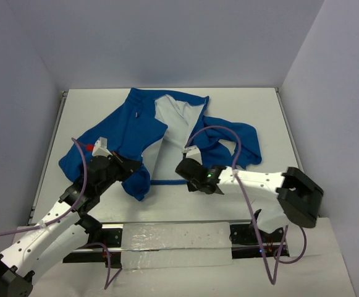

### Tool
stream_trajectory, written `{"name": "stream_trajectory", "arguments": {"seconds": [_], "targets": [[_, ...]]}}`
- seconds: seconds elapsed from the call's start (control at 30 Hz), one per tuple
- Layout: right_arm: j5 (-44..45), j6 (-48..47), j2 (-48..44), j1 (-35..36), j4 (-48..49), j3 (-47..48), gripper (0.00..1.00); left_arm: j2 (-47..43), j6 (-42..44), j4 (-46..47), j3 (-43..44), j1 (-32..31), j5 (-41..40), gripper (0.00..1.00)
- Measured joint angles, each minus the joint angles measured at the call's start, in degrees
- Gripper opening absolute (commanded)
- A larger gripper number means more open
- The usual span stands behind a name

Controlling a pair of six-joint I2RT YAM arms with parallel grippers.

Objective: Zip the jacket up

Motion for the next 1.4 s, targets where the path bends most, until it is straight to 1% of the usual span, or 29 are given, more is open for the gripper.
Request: {"name": "stream_trajectory", "arguments": {"seconds": [0.13, 0.27, 0.37, 0.5, 0.6, 0.8, 0.93, 1.17, 1.4], "targets": [[-5.8, -2.7, -9.1, -3.3, 1.0, -3.8, 0.01, 0.0, 0.8, -1.5, 0.9, 0.0, -1.2, 0.0], [-16.8, -8.1, -14.9, -5.5, 2.4, -7.1, 0.0, 0.0, 2.1, -3.0, 2.7, 0.0, -2.3, 0.0], [-23.9, -11.2, -15.3, -6.5, 3.6, -7.6, 0.0, 0.2, 2.8, -3.0, 3.7, 0.0, -2.6, 0.0], [-29.1, -12.6, -13.2, -7.6, 5.9, -7.7, 0.0, 2.2, 3.0, -2.1, 3.5, 0.0, -1.7, 0.0], [-31.2, -12.9, -12.6, -7.9, 7.5, -7.7, 0.0, 5.2, 3.0, 0.4, 2.5, 0.0, 0.0, 0.0], [-32.6, -12.9, -12.9, -8.5, 9.6, -7.7, 0.0, 11.0, 2.5, 6.0, -3.2, 0.0, 3.7, 0.0], [-34.2, -12.7, -15.4, -9.8, 11.6, -9.4, 0.0, 12.1, 2.0, 9.1, -6.0, 0.0, 6.7, 0.0], [-38.8, -10.8, -24.4, -12.2, 20.3, -16.3, 0.0, 10.7, 1.8, 15.7, -6.8, -0.6, 11.0, 0.0], [-42.9, -8.9, -30.8, -12.3, 32.8, -19.8, 0.0, 11.4, 1.9, 19.1, -6.1, -0.7, 13.1, 0.0]]}}
